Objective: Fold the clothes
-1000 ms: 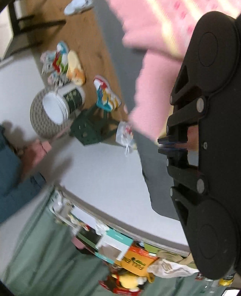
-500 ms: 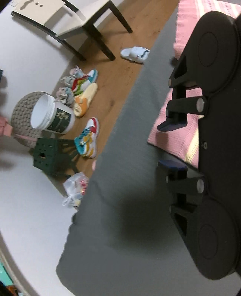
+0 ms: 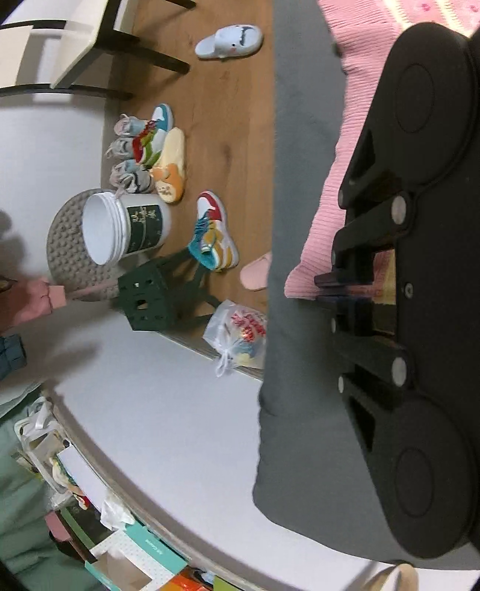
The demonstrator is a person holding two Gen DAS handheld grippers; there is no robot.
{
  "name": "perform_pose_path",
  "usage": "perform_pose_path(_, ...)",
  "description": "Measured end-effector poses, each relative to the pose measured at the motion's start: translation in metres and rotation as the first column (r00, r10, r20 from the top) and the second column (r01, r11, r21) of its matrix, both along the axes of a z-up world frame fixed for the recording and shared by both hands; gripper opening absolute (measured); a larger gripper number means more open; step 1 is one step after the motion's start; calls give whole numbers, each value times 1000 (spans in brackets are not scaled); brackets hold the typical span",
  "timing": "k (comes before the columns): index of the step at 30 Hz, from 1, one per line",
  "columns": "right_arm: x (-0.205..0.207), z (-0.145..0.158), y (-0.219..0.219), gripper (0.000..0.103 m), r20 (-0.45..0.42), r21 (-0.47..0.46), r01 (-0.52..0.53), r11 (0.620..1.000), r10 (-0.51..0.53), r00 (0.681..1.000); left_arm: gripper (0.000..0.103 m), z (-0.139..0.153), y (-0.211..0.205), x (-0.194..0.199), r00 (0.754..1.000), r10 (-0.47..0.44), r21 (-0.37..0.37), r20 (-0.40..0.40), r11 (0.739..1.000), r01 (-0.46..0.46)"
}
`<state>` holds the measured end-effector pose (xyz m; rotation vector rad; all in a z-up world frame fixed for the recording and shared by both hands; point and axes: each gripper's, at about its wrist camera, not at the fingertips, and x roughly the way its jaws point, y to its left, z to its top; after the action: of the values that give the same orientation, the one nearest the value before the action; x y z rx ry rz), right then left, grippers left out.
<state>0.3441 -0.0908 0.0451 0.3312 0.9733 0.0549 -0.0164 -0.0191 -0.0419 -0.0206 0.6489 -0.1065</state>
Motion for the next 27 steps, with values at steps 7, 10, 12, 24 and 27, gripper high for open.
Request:
perform_pose_path(7, 14, -38, 13, 7, -45, -30, -7, 1000, 6, 999, 82, -6, -5, 2, 1000, -3, 43, -23, 999, 4)
perform_pose_path(10, 13, -33, 4, 37, -33, 54, -60, 997, 62, 998, 82, -8, -6, 1, 1000, -7, 39, -23, 999, 8)
perform_pose_path(12, 14, -17, -11, 38, -9, 111, -111, 988, 113, 994, 82, -7, -4, 2, 1000, -8, 29, -22, 1000, 9)
perform_pose_path(24, -69, 53, -279, 46, 30, -317, -1, 948, 11, 999, 82, 5, -3, -6, 995, -21, -64, 94, 998, 27)
perform_pose_path(27, -89, 27, -332, 46, -5, -348, 76, 935, -83, 997, 82, 4, -11, -7, 991, -65, -52, 115, 996, 71)
